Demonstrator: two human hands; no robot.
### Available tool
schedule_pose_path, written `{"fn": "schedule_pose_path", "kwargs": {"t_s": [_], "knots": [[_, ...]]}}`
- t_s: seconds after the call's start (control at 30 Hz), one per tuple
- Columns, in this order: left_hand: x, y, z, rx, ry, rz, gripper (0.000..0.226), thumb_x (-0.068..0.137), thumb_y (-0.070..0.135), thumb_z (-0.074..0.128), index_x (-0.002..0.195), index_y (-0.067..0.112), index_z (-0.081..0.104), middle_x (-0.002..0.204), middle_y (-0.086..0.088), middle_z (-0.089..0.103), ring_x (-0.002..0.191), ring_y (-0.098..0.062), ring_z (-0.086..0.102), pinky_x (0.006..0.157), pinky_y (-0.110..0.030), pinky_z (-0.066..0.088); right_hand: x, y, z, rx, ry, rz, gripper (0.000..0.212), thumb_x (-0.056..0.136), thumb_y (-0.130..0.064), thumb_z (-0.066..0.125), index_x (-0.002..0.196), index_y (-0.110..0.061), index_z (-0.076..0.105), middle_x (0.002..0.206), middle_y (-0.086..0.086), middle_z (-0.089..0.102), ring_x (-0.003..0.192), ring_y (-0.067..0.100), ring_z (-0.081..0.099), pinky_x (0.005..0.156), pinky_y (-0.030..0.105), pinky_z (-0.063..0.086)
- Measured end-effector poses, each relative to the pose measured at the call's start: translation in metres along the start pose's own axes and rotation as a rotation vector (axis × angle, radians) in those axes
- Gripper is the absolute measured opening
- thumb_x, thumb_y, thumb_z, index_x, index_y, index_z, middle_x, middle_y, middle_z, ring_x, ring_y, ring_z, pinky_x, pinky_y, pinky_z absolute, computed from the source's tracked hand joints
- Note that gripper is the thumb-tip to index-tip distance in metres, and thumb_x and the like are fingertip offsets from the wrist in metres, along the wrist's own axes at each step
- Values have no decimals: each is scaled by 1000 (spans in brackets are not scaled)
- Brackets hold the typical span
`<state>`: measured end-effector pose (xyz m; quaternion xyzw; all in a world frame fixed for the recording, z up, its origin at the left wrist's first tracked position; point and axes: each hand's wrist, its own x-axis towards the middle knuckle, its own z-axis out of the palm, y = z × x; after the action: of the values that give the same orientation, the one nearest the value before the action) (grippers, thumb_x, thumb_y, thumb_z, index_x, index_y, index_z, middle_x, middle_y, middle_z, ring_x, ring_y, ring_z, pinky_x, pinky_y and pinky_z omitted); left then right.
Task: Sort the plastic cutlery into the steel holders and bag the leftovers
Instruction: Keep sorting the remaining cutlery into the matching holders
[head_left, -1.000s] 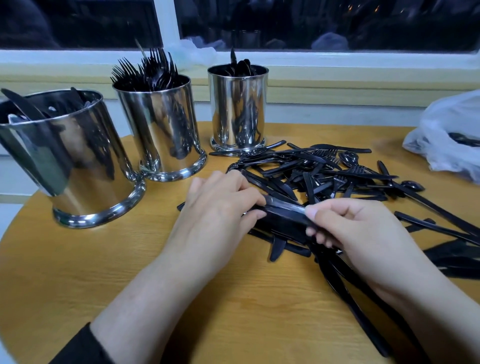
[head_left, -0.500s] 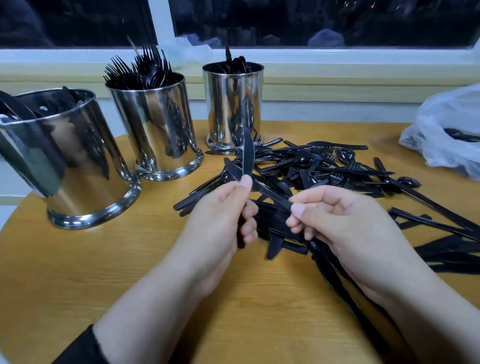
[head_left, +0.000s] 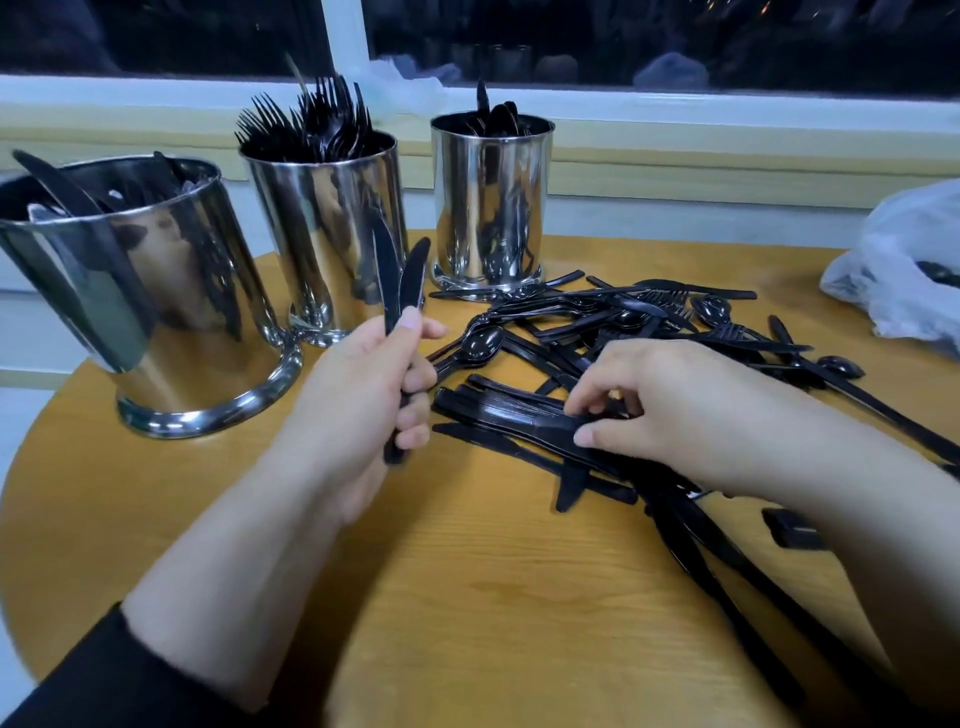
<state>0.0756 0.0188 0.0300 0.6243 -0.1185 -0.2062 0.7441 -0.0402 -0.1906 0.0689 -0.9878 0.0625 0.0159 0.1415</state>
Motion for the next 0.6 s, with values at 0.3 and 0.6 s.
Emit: {"fn": "schedule_pose_path", "kwargs": {"t_s": [0.3, 0.6], "knots": [[6, -1, -8, 95, 38, 32, 29, 110, 36, 46, 114, 18, 67, 63, 3, 46, 46, -10, 32, 41, -23, 27, 8, 10, 19, -10, -66, -15, 26, 87, -52, 70, 112, -44, 64, 102, -22, 52, 92, -7, 50, 71, 13, 38], [3, 0, -3, 136, 21, 9, 24, 110, 24, 47, 111, 15, 69, 65, 2, 49, 50, -13, 35, 47, -27, 27, 8, 22, 23, 174, 98, -43, 18, 98, -43, 57, 107, -42, 72, 100, -27, 61, 99, -11, 54, 84, 10, 39]]}}
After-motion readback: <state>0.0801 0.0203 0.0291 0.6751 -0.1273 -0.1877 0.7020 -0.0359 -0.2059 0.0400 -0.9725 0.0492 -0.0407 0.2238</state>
